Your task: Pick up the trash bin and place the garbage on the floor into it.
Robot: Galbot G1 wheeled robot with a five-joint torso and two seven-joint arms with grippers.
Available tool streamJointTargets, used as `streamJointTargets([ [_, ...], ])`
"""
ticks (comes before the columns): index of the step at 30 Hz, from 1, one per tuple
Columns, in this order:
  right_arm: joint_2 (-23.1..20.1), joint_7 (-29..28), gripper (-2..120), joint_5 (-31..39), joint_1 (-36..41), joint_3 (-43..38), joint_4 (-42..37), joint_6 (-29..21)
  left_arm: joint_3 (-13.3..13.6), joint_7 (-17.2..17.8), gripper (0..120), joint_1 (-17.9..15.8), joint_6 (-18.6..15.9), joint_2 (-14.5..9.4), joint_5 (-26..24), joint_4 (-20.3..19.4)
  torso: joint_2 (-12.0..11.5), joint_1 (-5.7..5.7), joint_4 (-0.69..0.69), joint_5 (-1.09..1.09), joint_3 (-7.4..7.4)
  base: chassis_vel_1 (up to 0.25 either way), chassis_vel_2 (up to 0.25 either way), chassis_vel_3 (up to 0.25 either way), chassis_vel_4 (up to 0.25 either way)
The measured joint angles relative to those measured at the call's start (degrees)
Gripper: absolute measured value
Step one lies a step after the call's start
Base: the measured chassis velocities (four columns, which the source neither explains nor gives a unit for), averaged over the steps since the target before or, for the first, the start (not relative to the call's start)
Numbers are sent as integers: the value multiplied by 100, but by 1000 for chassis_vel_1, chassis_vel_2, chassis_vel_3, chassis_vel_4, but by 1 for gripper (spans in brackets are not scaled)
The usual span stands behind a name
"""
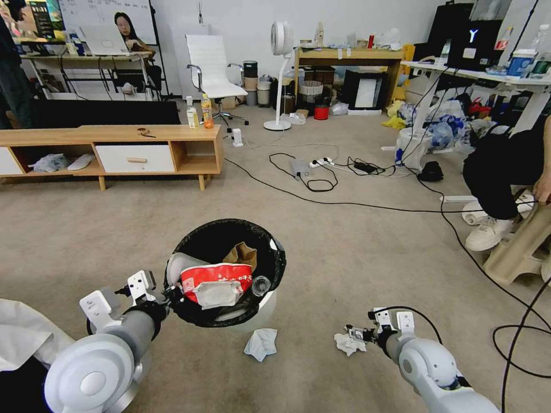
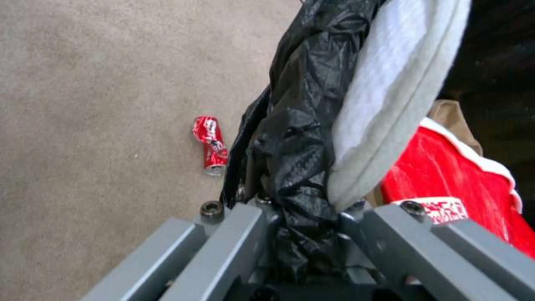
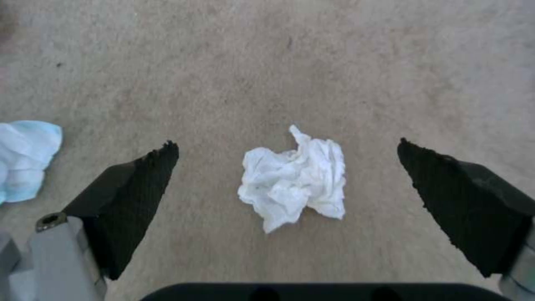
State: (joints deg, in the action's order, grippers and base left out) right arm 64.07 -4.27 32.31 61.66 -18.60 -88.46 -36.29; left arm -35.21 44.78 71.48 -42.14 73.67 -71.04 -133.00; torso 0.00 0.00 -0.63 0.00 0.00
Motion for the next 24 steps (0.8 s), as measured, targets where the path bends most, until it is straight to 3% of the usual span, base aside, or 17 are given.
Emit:
streamJointTargets([
  [9,278,743,100,-405,-467,149,1251,709,27,-2,4,57,0,10,23,-34,0,0,1,0,0,0,0,0,0],
  [24,465,896,100,-665,-659,140,2157,1269,48,-10,4,116,0,52,92,-64,0,0,1,0,0,0,0,0,0],
])
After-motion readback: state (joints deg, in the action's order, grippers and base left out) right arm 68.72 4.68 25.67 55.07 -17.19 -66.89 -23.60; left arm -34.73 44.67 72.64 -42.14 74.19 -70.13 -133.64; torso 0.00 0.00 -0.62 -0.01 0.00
